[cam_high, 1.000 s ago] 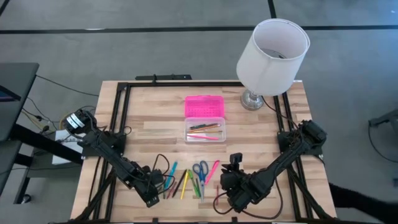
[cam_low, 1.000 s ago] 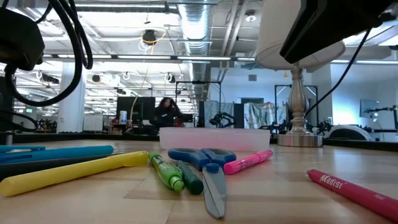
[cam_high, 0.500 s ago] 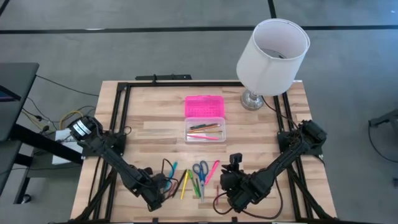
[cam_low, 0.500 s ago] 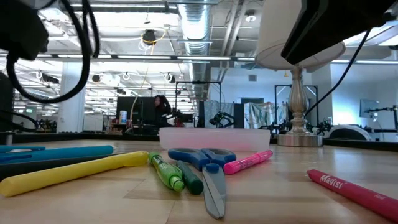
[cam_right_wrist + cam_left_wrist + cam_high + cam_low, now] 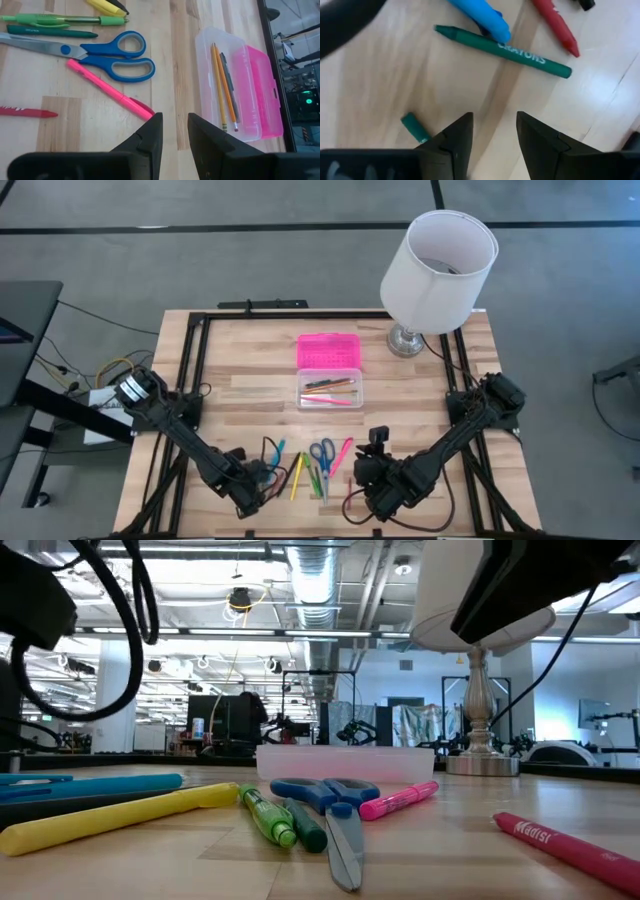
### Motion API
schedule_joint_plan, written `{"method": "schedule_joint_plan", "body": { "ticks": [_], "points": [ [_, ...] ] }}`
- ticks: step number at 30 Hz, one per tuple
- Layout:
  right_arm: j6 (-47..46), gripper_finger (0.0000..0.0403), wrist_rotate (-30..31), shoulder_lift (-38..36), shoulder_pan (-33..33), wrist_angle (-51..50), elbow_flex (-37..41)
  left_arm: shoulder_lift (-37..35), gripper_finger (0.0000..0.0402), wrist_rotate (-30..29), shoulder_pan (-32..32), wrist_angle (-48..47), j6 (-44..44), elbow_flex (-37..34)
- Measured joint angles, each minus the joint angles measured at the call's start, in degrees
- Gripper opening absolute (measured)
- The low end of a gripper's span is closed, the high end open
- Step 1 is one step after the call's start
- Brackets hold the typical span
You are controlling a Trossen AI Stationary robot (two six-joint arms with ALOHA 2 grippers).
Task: Pick & place school supplies into a supply box
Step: Put the left green crayon into the supply box
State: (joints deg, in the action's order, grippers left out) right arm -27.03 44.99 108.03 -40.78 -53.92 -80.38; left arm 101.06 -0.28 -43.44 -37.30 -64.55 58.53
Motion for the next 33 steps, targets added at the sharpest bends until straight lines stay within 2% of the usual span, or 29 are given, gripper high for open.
{"method": "schedule_joint_plan", "body": {
  "ticks": [5,9,11,19,26,33],
  "points": [
    [0.0,0.0086,0.0,0.0,0.0,0.0,0.0,-0.3,0.0146,-1.5,0.0,-11.6,-1.9,2.8],
    [0.0,0.0086,0.0,0.0,0.0,0.0,0.0,-0.3,0.0146,-1.6,-0.8,-21.7,-5.7,2.8],
    [0.0,0.0086,0.0,0.0,0.0,0.0,0.0,-0.3,0.0146,-0.9,-1.2,-23.6,-7.5,2.0],
    [0.0,0.0086,0.0,0.0,0.0,0.3,0.0,-0.3,0.0146,-1.1,-2.1,-22.5,-8.8,-0.3],
    [0.0,0.0086,0.0,0.0,0.0,0.3,0.0,-0.9,0.0146,0.6,-2.3,-16.7,-9.2,-5.5],
    [0.0,0.0086,0.0,0.0,0.0,0.4,0.0,-1.7,0.0146,0.8,-2.3,-14.1,-9.2,-6.6]
  ]
}}
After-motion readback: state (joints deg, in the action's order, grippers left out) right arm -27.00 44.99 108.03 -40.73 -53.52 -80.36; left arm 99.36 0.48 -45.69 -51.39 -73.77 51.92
